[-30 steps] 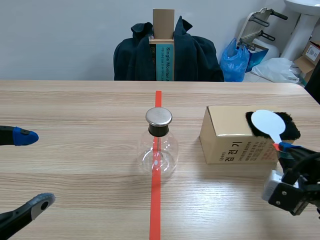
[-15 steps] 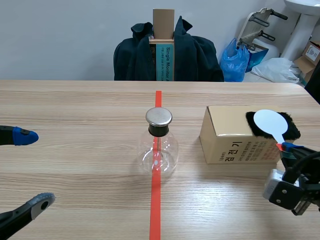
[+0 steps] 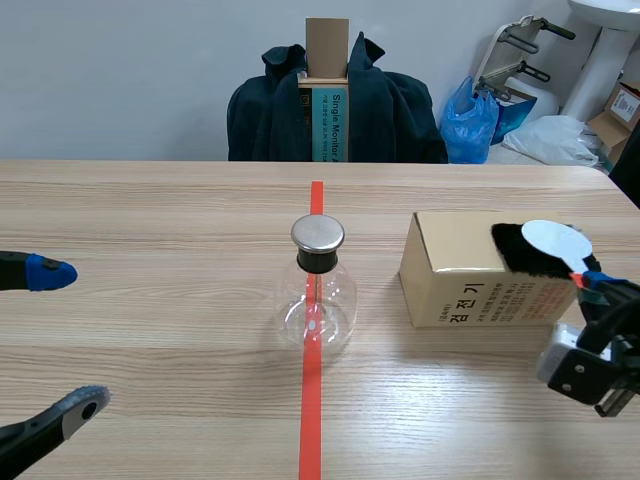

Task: Do the electroscope experiment.
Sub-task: 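Rub the plate on the fur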

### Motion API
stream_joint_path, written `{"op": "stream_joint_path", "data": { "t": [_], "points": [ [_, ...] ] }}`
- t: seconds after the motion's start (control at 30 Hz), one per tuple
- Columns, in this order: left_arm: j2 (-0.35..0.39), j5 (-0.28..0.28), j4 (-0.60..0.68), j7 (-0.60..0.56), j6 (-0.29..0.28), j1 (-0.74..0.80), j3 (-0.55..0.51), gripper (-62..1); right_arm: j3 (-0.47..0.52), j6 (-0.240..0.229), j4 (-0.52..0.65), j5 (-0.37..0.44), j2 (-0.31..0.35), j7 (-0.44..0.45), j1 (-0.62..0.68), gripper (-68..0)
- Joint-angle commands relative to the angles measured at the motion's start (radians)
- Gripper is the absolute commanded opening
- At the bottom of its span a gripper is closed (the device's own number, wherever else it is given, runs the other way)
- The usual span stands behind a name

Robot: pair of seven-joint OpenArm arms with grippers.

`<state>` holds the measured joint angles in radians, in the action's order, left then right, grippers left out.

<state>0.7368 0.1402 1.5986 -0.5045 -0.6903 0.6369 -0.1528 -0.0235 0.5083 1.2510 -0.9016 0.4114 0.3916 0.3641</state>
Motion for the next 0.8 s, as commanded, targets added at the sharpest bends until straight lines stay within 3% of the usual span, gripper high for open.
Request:
{"op": "stream_joint_path", "data": {
  "t": [0.0,0.33,0.67,0.77],
  "points": [
    [-0.005,0.016,0.004,-0.013,-0.005,-0.003,0.006,1.4,0.054,0.015,0.083,0.019,0.018,-0.016,-0.015,-66.7],
    [-0.005,0.017,0.004,0.001,-0.005,-0.003,0.006,1.4,0.235,0.018,0.372,0.071,0.017,-0.039,-0.016,-66.7],
    [-0.018,0.009,0.002,0.018,-0.001,-0.005,0.006,1.0,0.332,0.043,0.582,0.155,0.011,-0.039,-0.03,-66.7],
    [-0.047,0.005,-0.018,0.103,-0.002,-0.048,0.011,-19.4,0.332,0.076,0.603,0.155,0.012,-0.038,-0.035,-66.7]
  ]
}}
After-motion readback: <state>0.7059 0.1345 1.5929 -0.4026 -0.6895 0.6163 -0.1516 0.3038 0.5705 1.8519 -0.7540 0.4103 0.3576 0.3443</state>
